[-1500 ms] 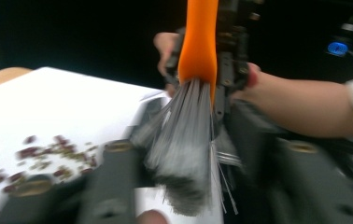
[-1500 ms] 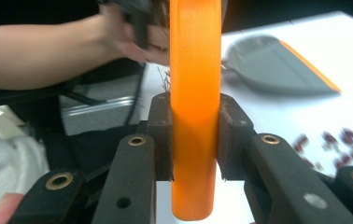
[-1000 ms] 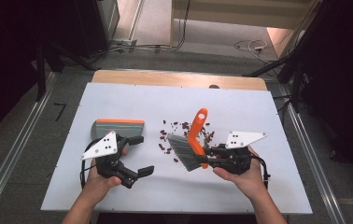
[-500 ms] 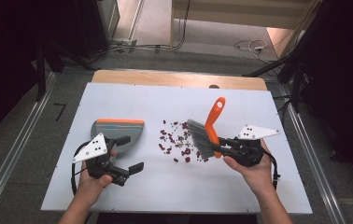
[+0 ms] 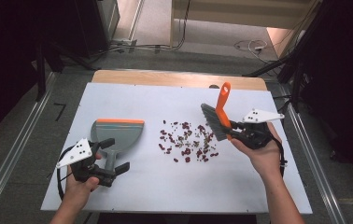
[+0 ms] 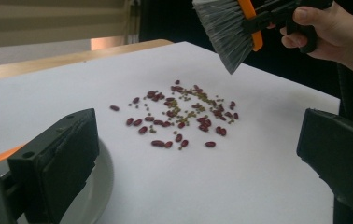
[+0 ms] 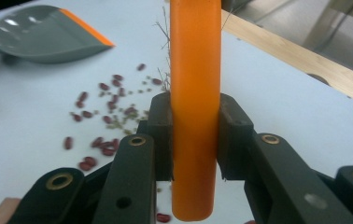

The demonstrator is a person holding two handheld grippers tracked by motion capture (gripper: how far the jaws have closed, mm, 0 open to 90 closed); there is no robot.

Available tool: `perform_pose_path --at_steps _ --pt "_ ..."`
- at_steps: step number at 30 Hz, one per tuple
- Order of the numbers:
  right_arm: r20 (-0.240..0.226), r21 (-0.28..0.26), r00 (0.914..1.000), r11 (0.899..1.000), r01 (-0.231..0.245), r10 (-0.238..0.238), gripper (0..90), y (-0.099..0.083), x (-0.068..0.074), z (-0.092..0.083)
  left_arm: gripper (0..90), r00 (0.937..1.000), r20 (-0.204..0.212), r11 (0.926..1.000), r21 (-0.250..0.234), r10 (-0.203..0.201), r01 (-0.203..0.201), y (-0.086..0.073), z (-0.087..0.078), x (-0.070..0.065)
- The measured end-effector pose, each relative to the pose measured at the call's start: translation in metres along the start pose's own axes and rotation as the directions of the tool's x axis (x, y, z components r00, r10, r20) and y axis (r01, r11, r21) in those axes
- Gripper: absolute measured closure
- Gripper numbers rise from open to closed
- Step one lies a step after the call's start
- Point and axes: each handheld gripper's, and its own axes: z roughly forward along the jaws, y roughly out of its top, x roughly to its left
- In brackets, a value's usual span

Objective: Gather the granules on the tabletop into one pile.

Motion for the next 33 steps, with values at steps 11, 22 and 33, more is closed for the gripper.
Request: perform_pose_path --at_steps 11,22,33 --pt "0.132 0.224 0.9863 0.972 0.068 -0.099 69.1 0.005 -0.02 0.047 0.0 0.9997 -0.022 0.9998 -0.014 -0.012 0.012 -0.005 -0.003 0.003" --pt "0.226 0.392 0.9484 0.912 0.12 -0.222 69.1 0.015 -0.018 0.082 0.0 0.9998 -0.015 0.9998 -0.014 -0.012 0.011 -0.004 -0.002 0.002" --pt "0.167 0.52 0.9489 0.842 0.147 -0.268 69.1 0.038 -0.002 0.118 0.0 1.0 0.003 1.0 -0.006 -0.004 0.004 -0.004 0.001 -0.001"
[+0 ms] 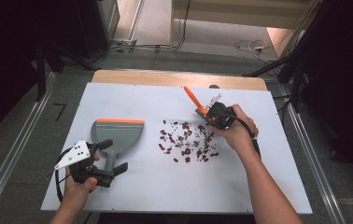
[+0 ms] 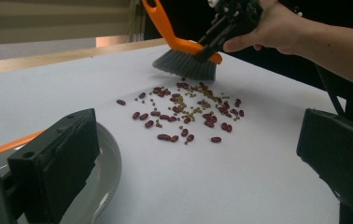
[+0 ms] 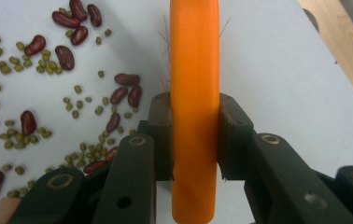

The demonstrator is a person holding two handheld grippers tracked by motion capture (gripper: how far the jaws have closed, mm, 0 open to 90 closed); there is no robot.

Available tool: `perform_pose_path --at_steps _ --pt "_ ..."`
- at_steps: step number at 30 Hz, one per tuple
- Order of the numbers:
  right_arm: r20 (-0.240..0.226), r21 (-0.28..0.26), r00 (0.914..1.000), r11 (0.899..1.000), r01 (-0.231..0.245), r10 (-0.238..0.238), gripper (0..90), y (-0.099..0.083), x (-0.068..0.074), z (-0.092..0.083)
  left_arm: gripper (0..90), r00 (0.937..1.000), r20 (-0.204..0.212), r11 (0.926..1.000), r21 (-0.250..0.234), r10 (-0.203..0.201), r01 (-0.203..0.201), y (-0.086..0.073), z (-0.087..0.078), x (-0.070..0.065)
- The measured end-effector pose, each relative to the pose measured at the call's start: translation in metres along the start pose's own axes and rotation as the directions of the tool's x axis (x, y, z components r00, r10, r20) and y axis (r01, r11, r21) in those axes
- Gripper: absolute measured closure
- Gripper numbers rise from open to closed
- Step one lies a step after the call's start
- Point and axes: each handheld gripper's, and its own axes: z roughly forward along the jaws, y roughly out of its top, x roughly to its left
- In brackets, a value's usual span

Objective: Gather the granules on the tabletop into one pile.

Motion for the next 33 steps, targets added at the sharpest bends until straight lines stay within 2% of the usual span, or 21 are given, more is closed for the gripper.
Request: perform_pose_path --at_steps 4,8,18,24,25,28,29,30,31,33 --pt "-0.017 0.035 0.999 0.999 0.041 -0.041 69.1 0.01 0.006 0.003 0.0 1.0 0.003 1.0 0.0 -0.001 0.001 0.0 -0.001 0.001" --pt "-0.005 0.063 0.996 0.994 0.089 -0.089 69.1 0.014 0.016 0.003 0.0 1.0 0.003 1.0 0.004 0.001 -0.001 -0.001 0.0 0.002" --pt "-0.026 0.063 0.9957 0.994 0.09 -0.088 69.1 0.01 0.024 -0.004 0.0 0.9996 0.026 1.0 0.003 0.007 -0.007 0.0 0.003 0.0" --pt "-0.051 0.07 0.9911 0.989 0.127 -0.123 69.1 0.013 0.034 -0.008 0.0 0.9997 0.023 0.9999 0.009 0.009 -0.009 0.0 0.004 0.0" --pt "-0.047 0.067 0.9885 0.987 0.147 -0.144 69.1 0.014 0.034 -0.008 0.0 0.9997 0.024 0.9999 0.007 0.009 -0.009 0.0 0.004 0.0" --pt "-0.058 0.075 0.9887 0.987 0.142 -0.138 69.1 0.014 0.039 -0.011 0.0 0.9997 0.023 1.0 0.008 0.006 -0.006 0.0 0.003 0.001" --pt "-0.058 0.071 0.9862 0.985 0.159 -0.155 69.1 0.014 0.039 -0.011 0.0 0.9997 0.023 1.0 0.006 0.005 -0.005 0.0 0.003 0.001" --pt "-0.06 0.074 0.9876 0.986 0.149 -0.145 69.1 0.014 0.041 -0.012 0.0 0.9997 0.023 1.0 0.006 0.005 -0.005 0.0 0.003 0.001" --pt "-0.058 0.069 0.9862 0.985 0.159 -0.155 69.1 0.014 0.039 -0.013 0.0 0.9997 0.023 1.0 0.006 0.006 -0.006 0.0 0.003 0.001" --pt "-0.063 0.05 0.988 0.988 0.144 -0.141 69.1 0.014 0.033 -0.015 0.0 0.9997 0.023 1.0 0.004 0.004 -0.004 0.0 0.003 0.002"
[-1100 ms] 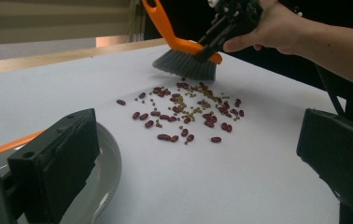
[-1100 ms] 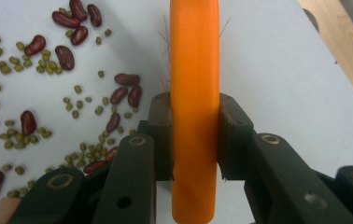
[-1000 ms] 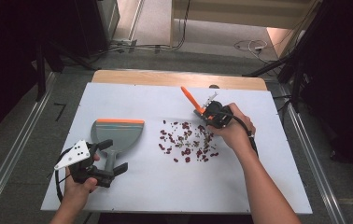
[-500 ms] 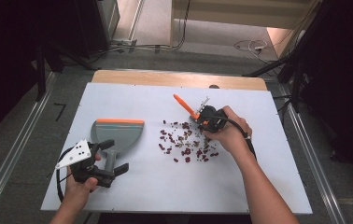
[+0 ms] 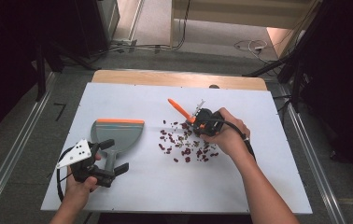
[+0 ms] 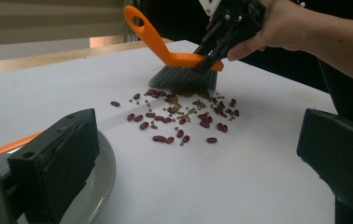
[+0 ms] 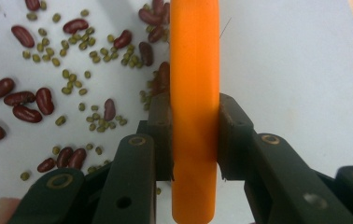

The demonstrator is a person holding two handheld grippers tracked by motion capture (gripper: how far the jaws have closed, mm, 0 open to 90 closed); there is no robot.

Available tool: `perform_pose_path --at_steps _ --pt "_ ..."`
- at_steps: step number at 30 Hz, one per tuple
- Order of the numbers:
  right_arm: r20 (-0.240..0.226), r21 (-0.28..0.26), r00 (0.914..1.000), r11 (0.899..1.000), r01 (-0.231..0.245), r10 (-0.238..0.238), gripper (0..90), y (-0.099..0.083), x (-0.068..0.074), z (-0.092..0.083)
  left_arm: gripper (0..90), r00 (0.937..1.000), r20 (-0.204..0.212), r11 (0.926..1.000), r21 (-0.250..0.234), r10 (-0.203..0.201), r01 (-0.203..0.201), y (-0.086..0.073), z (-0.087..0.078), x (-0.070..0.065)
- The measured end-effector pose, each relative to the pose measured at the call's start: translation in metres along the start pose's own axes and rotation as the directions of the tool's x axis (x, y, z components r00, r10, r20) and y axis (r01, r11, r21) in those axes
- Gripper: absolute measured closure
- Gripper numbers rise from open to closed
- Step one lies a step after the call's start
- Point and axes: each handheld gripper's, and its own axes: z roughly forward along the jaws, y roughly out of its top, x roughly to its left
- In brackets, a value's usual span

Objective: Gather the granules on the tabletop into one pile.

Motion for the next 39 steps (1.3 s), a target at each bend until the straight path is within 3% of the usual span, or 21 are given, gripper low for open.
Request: perform_pose_path --at_steps 3,7,12,16,20,27,30,32,34,39 --pt "0.023 -0.003 0.9997 1.0 0.0 0.0 69.1 0.002 -0.006 -0.002 0.0 1.0 0.0 1.0 -0.001 0.0 0.0 0.0 0.0 0.0" --pt "0.091 0.026 0.994 0.998 0.059 -0.061 69.1 0.011 -0.009 0.005 0.0 1.0 0.0 1.0 -0.001 0.002 -0.002 0.0 0.0 0.0" --pt "0.051 0.033 0.9951 0.996 0.083 -0.085 69.1 0.017 -0.005 0.014 0.0 1.0 -0.003 1.0 -0.007 -0.002 0.002 0.0 -0.002 0.001" --pt "0.057 0.044 0.9905 0.991 0.123 -0.125 69.1 0.018 0.003 0.014 0.0 1.0 -0.003 1.0 -0.006 -0.004 0.004 0.0 -0.003 0.002" --pt "0.016 0.035 0.9943 0.994 0.105 -0.105 69.1 0.015 0.005 0.009 0.0 1.0 -0.002 1.0 -0.002 -0.002 0.002 0.0 -0.001 0.001" --pt "0.0 0.032 0.9907 0.99 0.136 -0.136 69.2 0.012 0.017 0.003 0.0 1.0 0.0 1.0 0.004 0.001 -0.001 -0.001 0.001 0.002" --pt "0.016 0.035 0.9888 0.988 0.148 -0.148 69.1 0.011 0.02 0.002 0.0 1.0 0.001 1.0 0.002 0.0 0.0 -0.001 0.001 0.002" --pt "0.039 0.03 0.9897 0.99 0.137 -0.138 69.1 0.011 0.019 0.0 0.0 1.0 0.0 1.0 0.002 -0.001 0.001 -0.001 0.001 0.002" --pt "0.049 0.005 0.9943 0.996 0.094 -0.094 69.1 0.011 0.015 -0.004 0.0 1.0 0.001 1.0 0.002 0.001 -0.001 -0.001 0.001 0.002" --pt "-0.034 -0.068 0.9994 0.998 -0.006 0.003 69.1 0.009 0.007 -0.023 0.0 1.0 -0.003 1.0 0.003 -0.004 0.004 -0.001 0.001 0.003"
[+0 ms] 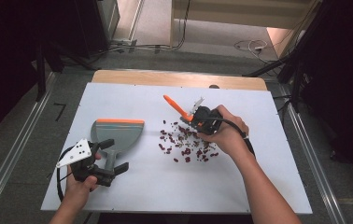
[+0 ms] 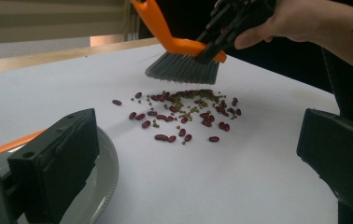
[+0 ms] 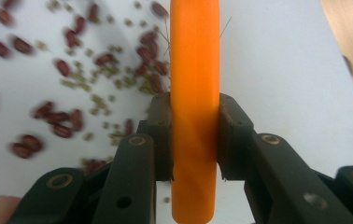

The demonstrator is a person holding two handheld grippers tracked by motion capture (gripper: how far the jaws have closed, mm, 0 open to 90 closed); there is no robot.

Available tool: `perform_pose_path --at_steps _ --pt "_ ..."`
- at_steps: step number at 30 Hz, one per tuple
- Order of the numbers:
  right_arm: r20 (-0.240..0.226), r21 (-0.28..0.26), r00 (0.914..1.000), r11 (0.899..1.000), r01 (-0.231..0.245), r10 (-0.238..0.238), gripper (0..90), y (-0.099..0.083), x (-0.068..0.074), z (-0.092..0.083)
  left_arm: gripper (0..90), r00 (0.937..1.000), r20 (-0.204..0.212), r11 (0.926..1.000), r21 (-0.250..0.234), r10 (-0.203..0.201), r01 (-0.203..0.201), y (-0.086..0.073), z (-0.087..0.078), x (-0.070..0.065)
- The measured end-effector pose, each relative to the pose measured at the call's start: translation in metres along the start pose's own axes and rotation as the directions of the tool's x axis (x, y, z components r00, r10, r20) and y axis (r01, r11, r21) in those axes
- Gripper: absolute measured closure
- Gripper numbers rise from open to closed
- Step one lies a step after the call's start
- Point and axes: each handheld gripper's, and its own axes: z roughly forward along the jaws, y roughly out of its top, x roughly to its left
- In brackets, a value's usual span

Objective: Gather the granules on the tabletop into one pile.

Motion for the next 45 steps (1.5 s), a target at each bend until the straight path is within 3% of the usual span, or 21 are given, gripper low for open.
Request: perform_pose_path --at_steps 3,4,5,6,7,8,9,10,13,14,15,16,18,22,24,26,27,30,32,39,45 --pt "-0.087 -0.042 0.9953 0.998 -0.048 0.044 69.1 0.002 -0.001 -0.01 0.0 1.0 0.0 1.0 0.001 0.0 0.0 0.0 0.0 0.0" --pt "-0.115 -0.053 0.9902 0.995 -0.086 0.079 69.1 0.003 -0.001 -0.013 0.0 1.0 0.0 1.0 0.001 -0.001 0.001 0.0 0.0 0.0" --pt "-0.162 -0.064 0.978 0.988 -0.143 0.131 69.1 0.006 0.0 -0.017 0.0 1.0 0.001 1.0 0.0 -0.001 0.001 0.0 0.0 0.0" --pt "-0.162 -0.064 0.978 0.988 -0.143 0.131 69.1 0.006 0.0 -0.017 0.0 1.0 0.0 1.0 0.0 -0.001 0.001 0.0 0.0 0.0" --pt "-0.228 -0.065 0.9582 0.979 -0.192 0.172 69.1 0.009 0.0 -0.019 0.0 1.0 0.0 1.0 -0.001 -0.001 0.001 0.0 0.0 0.0" --pt "-0.228 -0.065 0.9582 0.979 -0.192 0.172 69.1 0.009 0.0 -0.019 0.0 1.0 0.0 1.0 -0.002 -0.001 0.001 0.0 0.0 0.0" --pt "-0.294 -0.046 0.9319 0.971 -0.236 0.213 69.1 0.014 0.004 -0.018 0.0 1.0 -0.001 1.0 -0.002 -0.001 0.001 0.0 0.0 0.0" --pt "-0.319 -0.041 0.9225 0.969 -0.242 0.217 69.1 0.017 0.006 -0.017 0.0 1.0 -0.001 1.0 -0.003 0.0 0.0 0.0 0.0 0.0" --pt "-0.357 -0.031 0.908 0.968 -0.247 0.22 69.1 0.021 0.011 -0.013 0.0 1.0 -0.001 1.0 -0.007 -0.002 0.002 0.0 -0.001 0.0" --pt "-0.389 -0.025 0.8941 0.968 -0.251 0.222 69.1 0.024 0.015 -0.009 0.0 1.0 -0.001 1.0 -0.007 -0.003 0.003 0.0 -0.001 0.0" --pt "-0.443 -0.007 0.8657 0.964 -0.264 0.234 69.0 0.027 0.021 -0.003 0.0 1.0 -0.001 1.0 -0.007 -0.003 0.003 0.0 -0.001 0.0" --pt "-0.443 -0.007 0.8657 0.964 -0.264 0.234 69.0 0.027 0.021 -0.003 0.0 1.0 -0.002 1.0 -0.006 -0.001 0.001 0.0 -0.002 0.0" --pt "-0.496 0.014 0.8338 0.963 -0.271 0.242 69.1 0.031 0.028 0.004 0.0 1.0 -0.005 1.0 -0.008 -0.002 0.002 0.0 -0.002 0.001" --pt "-0.535 0.044 0.8096 0.965 -0.26 0.242 69.1 0.036 0.038 0.014 0.0 1.0 -0.005 1.0 -0.009 -0.004 0.004 0.0 -0.003 0.001" --pt "-0.575 0.06 0.7746 0.958 -0.282 0.264 69.1 0.037 0.04 0.02 0.0 1.0 -0.005 0.9999 -0.009 -0.005 0.005 0.0 -0.003 0.001" --pt "-0.597 0.075 0.7507 0.951 -0.298 0.283 69.1 0.038 0.038 0.026 0.0 1.0 -0.005 1.0 -0.009 -0.004 0.003 0.0 -0.003 0.001" --pt "-0.599 0.087 0.7446 0.948 -0.306 0.295 69.1 0.038 0.038 0.029 0.0 1.0 -0.004 1.0 -0.009 -0.003 0.003 0.0 -0.003 0.001" --pt "-0.577 0.119 0.7451 0.937 -0.328 0.334 69.1 0.036 0.033 0.038 0.0 1.0 -0.005 1.0 -0.009 -0.003 0.003 0.0 -0.003 0.001" --pt "-0.588 0.133 0.7267 0.928 -0.347 0.356 69.1 0.033 0.027 0.042 0.0 1.0 -0.001 1.0 -0.009 -0.001 0.001 0.0 -0.003 0.001" --pt "-0.583 0.15 0.7022 0.903 -0.402 0.409 69.0 0.015 0.008 0.048 0.0 1.0 -0.002 1.0 -0.008 -0.004 0.004 0.0 -0.002 0.001" --pt "-0.56 0.155 0.6946 0.881 -0.448 0.452 69.0 -0.004 -0.01 0.047 0.0 1.0 -0.002 1.0 -0.009 -0.004 0.004 0.0 -0.002 0.0"
